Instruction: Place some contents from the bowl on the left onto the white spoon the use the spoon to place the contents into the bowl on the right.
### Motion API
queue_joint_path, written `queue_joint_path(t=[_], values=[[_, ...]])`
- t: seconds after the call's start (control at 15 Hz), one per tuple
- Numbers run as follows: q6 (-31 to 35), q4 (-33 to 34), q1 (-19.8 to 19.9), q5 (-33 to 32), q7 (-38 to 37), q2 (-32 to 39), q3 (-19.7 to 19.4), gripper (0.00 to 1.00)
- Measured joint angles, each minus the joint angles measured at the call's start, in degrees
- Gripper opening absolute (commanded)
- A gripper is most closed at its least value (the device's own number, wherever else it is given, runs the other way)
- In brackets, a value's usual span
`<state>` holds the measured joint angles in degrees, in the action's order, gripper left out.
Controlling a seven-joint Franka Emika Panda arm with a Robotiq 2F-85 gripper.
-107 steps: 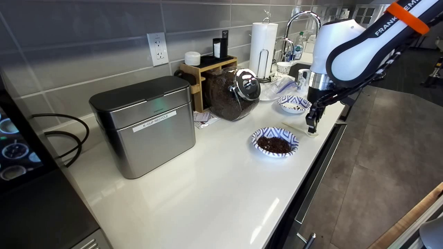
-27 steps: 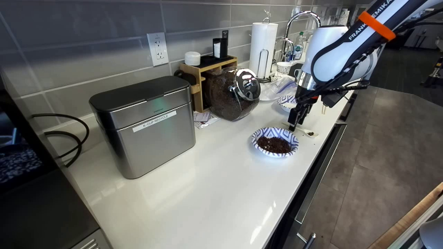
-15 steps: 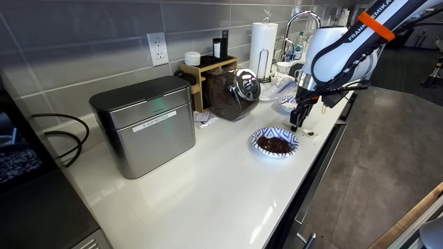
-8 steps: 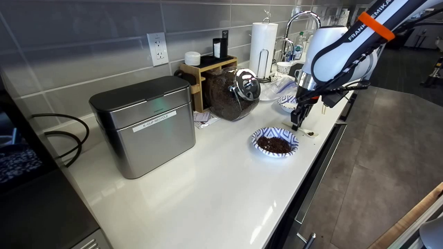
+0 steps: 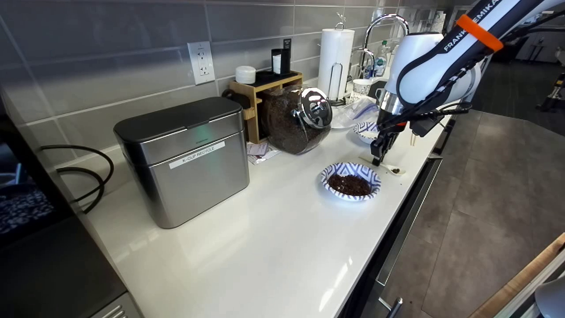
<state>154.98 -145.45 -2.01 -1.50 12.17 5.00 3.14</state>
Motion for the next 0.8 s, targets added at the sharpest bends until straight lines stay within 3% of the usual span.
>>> queue_joint_path(t=[0.07, 0.8], values=[[0.0, 0.0, 0.0, 0.0, 0.0, 0.0, 0.0, 0.03], [-0.4, 0.1, 0.1, 1.4, 1.4, 0.0, 0.0, 0.03]])
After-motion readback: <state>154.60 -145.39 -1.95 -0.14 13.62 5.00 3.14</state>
